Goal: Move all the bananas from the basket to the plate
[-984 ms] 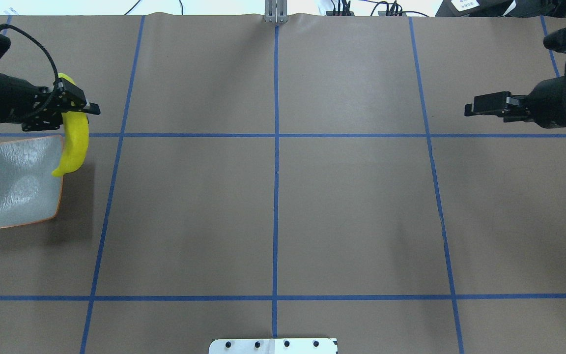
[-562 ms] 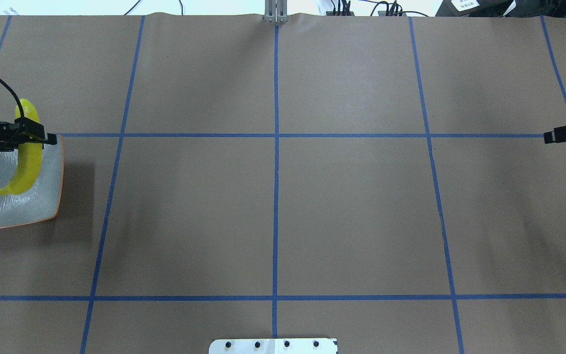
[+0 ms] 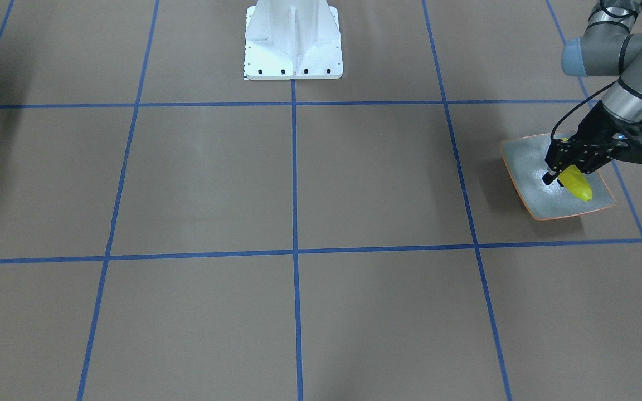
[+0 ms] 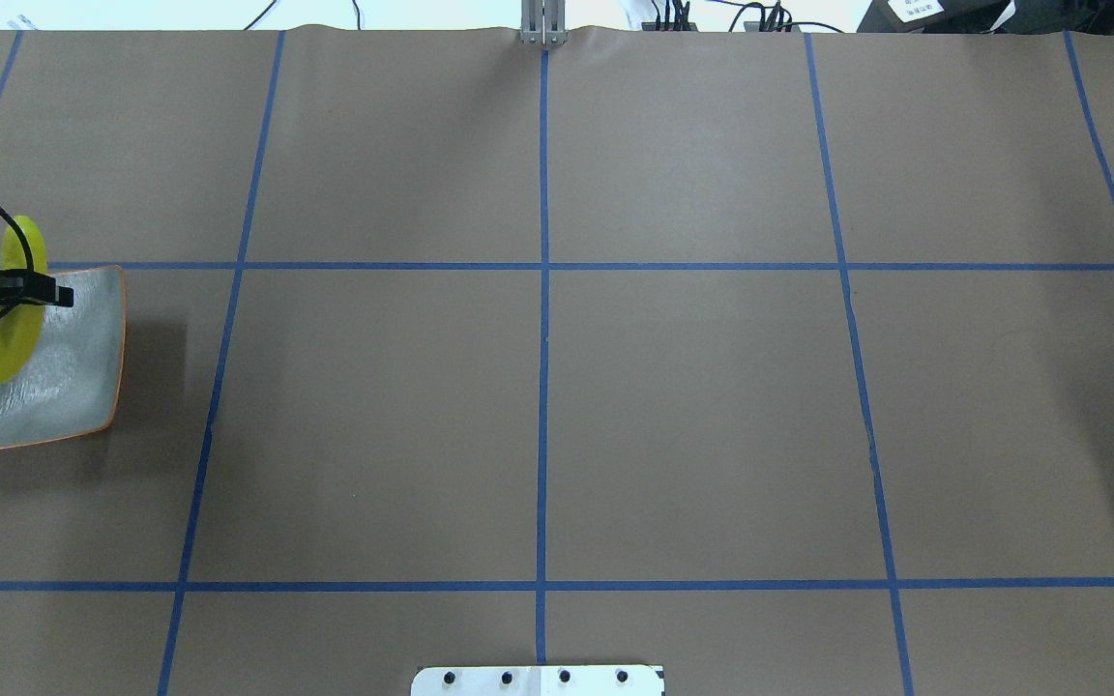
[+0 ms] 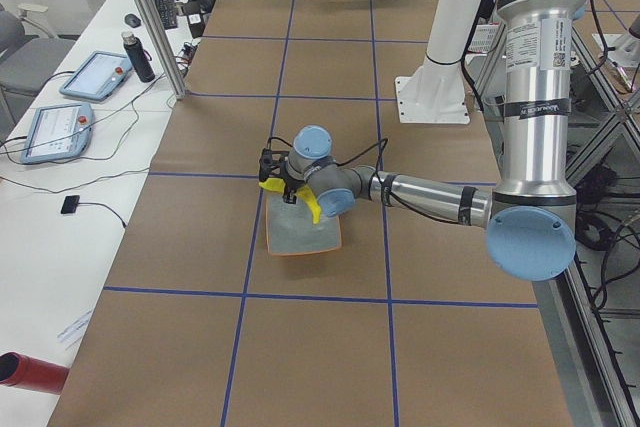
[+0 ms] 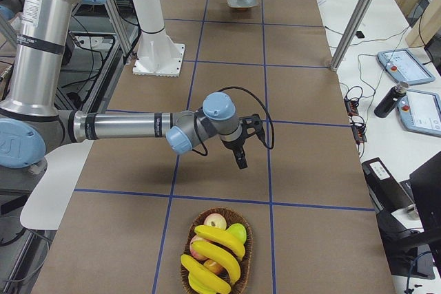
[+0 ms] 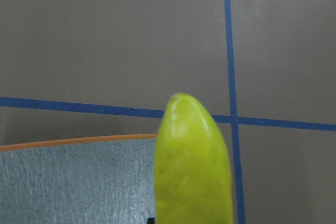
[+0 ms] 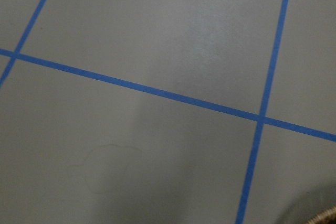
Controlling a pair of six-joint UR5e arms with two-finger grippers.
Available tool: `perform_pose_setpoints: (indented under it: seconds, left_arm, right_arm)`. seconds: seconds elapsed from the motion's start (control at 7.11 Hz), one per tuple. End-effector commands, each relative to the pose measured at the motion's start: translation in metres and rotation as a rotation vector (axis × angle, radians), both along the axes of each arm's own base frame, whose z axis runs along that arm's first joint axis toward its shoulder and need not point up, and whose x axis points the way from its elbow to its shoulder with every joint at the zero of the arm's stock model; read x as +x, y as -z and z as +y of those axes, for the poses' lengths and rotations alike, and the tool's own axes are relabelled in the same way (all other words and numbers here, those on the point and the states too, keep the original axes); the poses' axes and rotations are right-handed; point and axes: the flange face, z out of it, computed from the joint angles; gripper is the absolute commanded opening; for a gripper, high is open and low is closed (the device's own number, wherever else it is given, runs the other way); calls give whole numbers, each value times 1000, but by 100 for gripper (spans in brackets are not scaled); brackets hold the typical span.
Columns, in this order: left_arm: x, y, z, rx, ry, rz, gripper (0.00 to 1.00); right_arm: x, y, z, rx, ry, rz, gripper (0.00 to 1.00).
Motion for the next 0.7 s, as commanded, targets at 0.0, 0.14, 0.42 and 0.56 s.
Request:
perform_pose_setpoints:
  seconds: [0.0,0.14,0.42,0.56]
  left_arm:
    - [-3,-32,-3,91,-41,-95,56]
    - [-4,-41,-3,141,-80,-123,60]
    - [-15,-32,-7,179,-59,-106,87]
    - [-27,-24,-10,198,-45,-80,100]
  right_arm:
    - [41,-57,16,13,23,34,100]
    - [48,-66,27,-2,21,20,100]
    - [78,-94,48,-2,1,37,100]
    - [82,-98,37,-43,3,41,100]
